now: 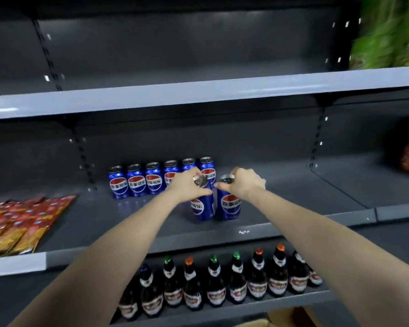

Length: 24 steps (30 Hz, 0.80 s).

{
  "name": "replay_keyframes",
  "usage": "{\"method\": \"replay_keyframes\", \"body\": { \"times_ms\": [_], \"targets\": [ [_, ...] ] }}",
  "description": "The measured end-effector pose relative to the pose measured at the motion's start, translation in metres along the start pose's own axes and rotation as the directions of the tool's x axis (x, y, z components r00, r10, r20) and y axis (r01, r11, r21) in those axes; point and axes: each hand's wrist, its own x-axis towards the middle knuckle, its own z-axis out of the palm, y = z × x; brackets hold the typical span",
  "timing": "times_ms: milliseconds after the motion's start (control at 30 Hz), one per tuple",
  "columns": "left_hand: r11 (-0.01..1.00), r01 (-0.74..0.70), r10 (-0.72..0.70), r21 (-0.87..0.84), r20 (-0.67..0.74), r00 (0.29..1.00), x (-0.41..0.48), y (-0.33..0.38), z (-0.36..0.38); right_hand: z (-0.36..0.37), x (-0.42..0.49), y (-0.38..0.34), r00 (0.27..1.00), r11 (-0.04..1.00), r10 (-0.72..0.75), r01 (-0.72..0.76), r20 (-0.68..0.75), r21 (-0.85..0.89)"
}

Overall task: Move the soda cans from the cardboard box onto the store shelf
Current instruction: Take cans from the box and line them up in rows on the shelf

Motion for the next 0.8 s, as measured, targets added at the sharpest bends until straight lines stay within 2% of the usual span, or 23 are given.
{"method": "replay_keyframes", "body": {
  "times_ms": [100,300,400,500,633,800],
  "targets": [
    [1.0,-0.021,0.022,-0.019,0.042,0.999,0.029,-0.016,0.022,0.019,0.023,0.006,1.0,0.999,0.018,-0.018,0.004,-0.044],
    [0.997,0.019,-0.021,-0.078,-0.021,1.0,0.064,-0.022,0.045,0.035,0.045,0.013,0.996,0.999,0.035,-0.037,-0.079,-0.016],
    [0.984,0.033,-0.038,-0.177,-0.02,0.999,0.067,-0.028,0.057,0.043,0.045,0.015,0.993,0.993,0.076,-0.067,-0.09,0.101],
    [0.965,0.056,-0.043,-0.255,0.057,0.997,0.061,-0.038,0.063,0.057,0.033,0.023,0.991,0.96,0.125,-0.108,-0.049,0.259],
    [0.988,0.115,-0.096,-0.108,0.166,0.981,0.046,-0.055,0.075,0.083,0.017,0.045,0.983,0.962,0.157,-0.173,0.089,0.21],
    [0.991,0.111,-0.103,-0.081,0.098,0.99,0.053,-0.053,0.086,0.093,0.034,0.058,0.986,0.976,0.14,-0.154,0.094,0.157]
  ]
}}
